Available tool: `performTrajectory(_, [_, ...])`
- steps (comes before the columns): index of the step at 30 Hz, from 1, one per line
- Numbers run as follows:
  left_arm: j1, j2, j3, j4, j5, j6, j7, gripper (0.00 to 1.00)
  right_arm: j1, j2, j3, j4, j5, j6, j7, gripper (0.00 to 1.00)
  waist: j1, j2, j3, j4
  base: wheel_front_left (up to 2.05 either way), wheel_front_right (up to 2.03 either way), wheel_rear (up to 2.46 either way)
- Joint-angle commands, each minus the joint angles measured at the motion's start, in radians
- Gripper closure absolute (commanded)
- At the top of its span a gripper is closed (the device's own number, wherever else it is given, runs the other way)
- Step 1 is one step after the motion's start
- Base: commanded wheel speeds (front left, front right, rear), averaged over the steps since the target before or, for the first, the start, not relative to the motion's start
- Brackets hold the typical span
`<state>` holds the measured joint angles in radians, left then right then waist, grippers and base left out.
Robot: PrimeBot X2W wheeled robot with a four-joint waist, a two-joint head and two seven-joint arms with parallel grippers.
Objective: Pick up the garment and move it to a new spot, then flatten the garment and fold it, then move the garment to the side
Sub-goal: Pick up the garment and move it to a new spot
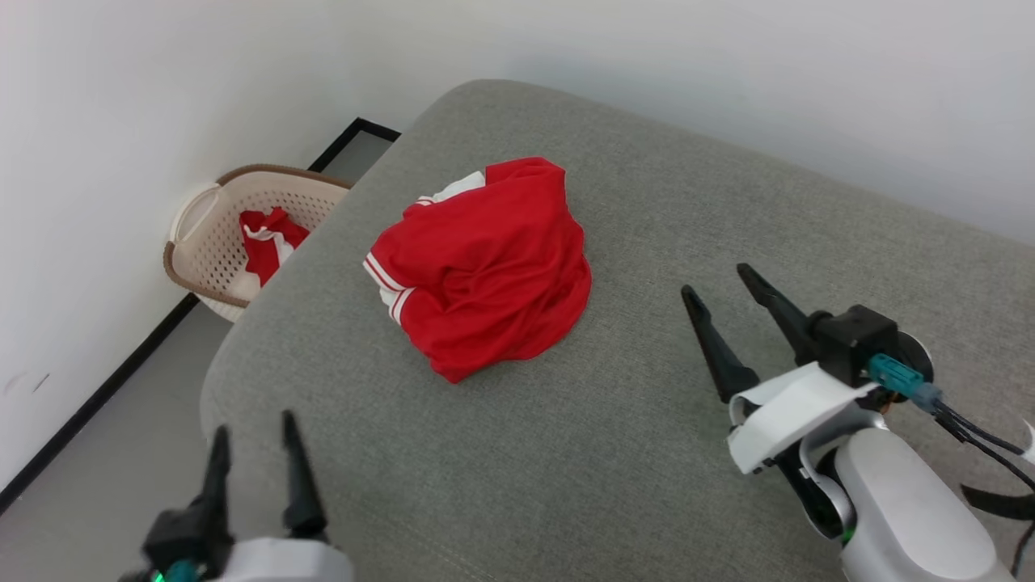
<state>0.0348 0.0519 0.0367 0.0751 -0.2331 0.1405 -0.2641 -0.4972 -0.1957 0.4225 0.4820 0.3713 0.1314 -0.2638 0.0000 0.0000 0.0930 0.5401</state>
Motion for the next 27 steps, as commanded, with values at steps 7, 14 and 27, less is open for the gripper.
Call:
performTrajectory(7, [-0.295,0.043,-0.096,0.213,0.094,-0.207,0.0,0.0,0.091,-0.035,-0.089,-0.045,-0.01,-0.001,-0.001,0.0,0.0,0.0,0.014,-0.039,0.0,0.0,0.0])
performTrajectory(14, [-0.631,0.126,-0.142,0.575,0.038,-0.267,0.029,0.0,0.052,-0.049,-0.096,-0.087,-0.031,-0.001,-0.001,0.0,0.0,0.0,0.119,-0.211,0.0,0.0,0.0])
performTrajectory(27, [-0.843,0.425,-0.472,0.772,-0.56,-0.27,0.61,0.0,-0.008,-0.033,-0.094,-0.131,-0.011,-0.001,-0.001,0.0,0.0,0.0,0.273,-0.5,0.0,0.0,0.0])
